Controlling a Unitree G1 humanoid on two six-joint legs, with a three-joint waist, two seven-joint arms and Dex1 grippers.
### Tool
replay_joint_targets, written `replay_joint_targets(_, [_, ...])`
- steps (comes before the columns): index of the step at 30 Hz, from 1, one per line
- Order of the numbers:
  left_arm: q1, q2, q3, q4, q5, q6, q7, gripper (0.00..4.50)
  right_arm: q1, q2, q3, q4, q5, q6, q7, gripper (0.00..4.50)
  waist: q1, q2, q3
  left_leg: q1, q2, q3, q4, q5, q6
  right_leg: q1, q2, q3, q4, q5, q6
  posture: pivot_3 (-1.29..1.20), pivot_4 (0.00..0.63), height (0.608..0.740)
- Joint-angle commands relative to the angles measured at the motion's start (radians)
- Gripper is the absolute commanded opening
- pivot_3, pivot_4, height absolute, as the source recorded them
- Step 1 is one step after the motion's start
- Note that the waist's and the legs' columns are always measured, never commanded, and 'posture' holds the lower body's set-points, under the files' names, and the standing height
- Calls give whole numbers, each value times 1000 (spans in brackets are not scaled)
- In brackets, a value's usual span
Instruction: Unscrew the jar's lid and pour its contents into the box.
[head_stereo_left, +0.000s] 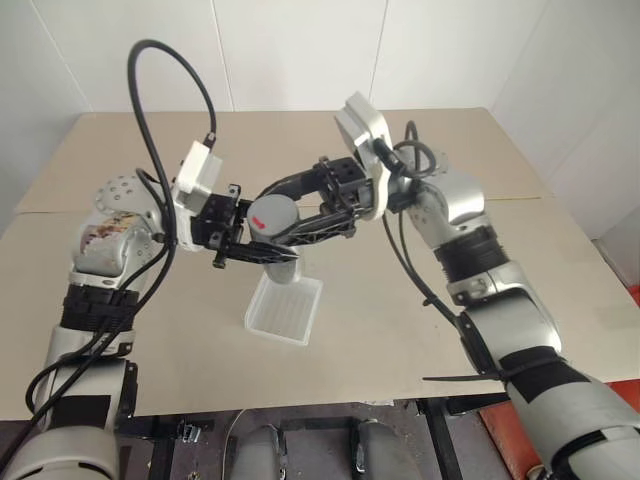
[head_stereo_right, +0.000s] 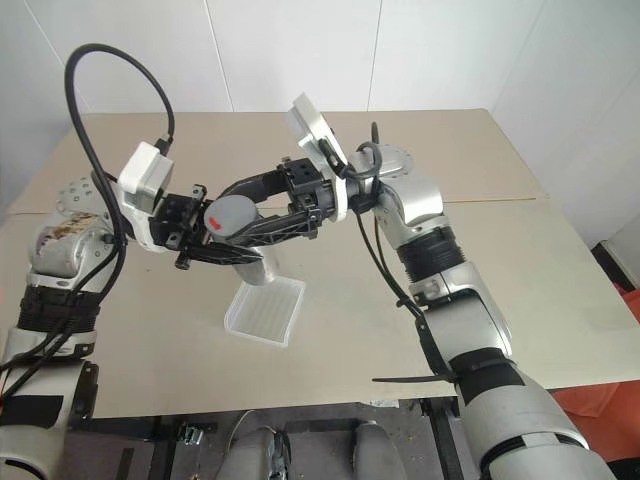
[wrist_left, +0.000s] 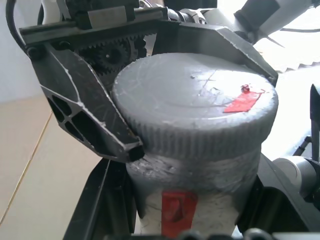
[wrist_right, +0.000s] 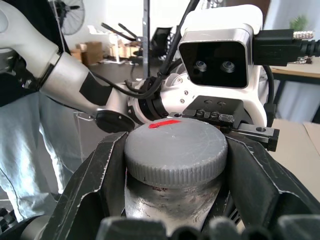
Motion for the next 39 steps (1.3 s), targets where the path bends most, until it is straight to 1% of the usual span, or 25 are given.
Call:
replay_joint_targets(1, [5,12,25,-26,-29,0,-14,2036,-33,9,-47,24,-12,-34,54,3816,6,0,0,0,0,0,0,0,0,0,0,0,0,0,0,0,150,740])
replay_joint_targets(2, [6,14,28,-14,-24,-1,-8,2036,-19,-2,-66,4,-14,-30,27,4239,11,0,0,0,0,0,0,0,0,0,0,0,0,0,0,0,150,740])
replay_joint_targets(3, [5,15,31,-1,-18,-1,1,2036,0,-17,-83,-26,-12,-23,1,4472,15,0,0,-1,0,0,0,0,0,0,0,0,0,0,0,0,150,740])
replay_joint_targets(5, [2,17,32,29,-4,-3,16,2036,50,-49,-115,-118,-2,2,-49,4472,23,0,0,-2,0,0,0,0,0,0,-1,-2,0,0,0,0,150,740])
replay_joint_targets(8, [-9,12,36,85,22,-14,56,2036,146,-102,-154,-314,12,79,-148,4472,31,0,0,-3,-1,-1,1,0,0,0,-1,-3,0,0,1,0,150,740])
replay_joint_targets(10, [-17,6,45,121,32,-18,80,2036,219,-132,-179,-460,21,140,-244,4472,29,0,0,-4,-1,-1,1,0,0,-1,-1,-3,0,0,1,0,150,740])
replay_joint_targets(13, [-24,-3,48,149,39,-26,94,2036,286,-133,-171,-638,-7,226,-418,4472,23,0,0,-5,0,-1,0,1,-1,-2,-1,-3,0,0,1,0,150,740])
replay_joint_targets(16, [-25,-10,44,151,41,-24,95,2036,301,-94,-138,-731,-37,311,-580,4472,10,0,0,-5,0,-1,0,1,-2,-3,0,-3,0,1,1,0,150,740])
replay_joint_targets(19, [-24,-14,38,143,44,-21,85,2036,297,-36,-103,-738,-84,323,-681,4472,7,0,0,-4,0,-1,0,1,-2,-3,0,-2,0,0,1,0,150,740])
replay_joint_targets(26, [-28,-8,34,127,45,-14,66,2036,251,47,-62,-635,-141,311,-746,4472,16,0,0,-5,-1,-2,1,1,-2,-2,-1,-3,0,1,1,0,150,740])
replay_joint_targets(32, [-19,0,37,105,40,-3,62,2036,216,83,-51,-536,-178,285,-733,4472,12,0,0,-5,-1,-3,0,1,-1,-2,0,-3,0,1,1,0,150,740])
replay_joint_targets(36, [-13,10,41,94,38,1,62,2036,201,76,-57,-485,-190,262,-716,4472,12,0,0,-6,-1,-3,0,1,-1,-2,0,-4,0,1,1,0,150,740])
replay_joint_targets(39, [-9,21,46,90,36,1,62,2036,197,50,-82,-467,-187,252,-699,4472,12,0,0,-6,-1,-4,0,1,-1,-2,0,-4,0,1,1,0,150,740])
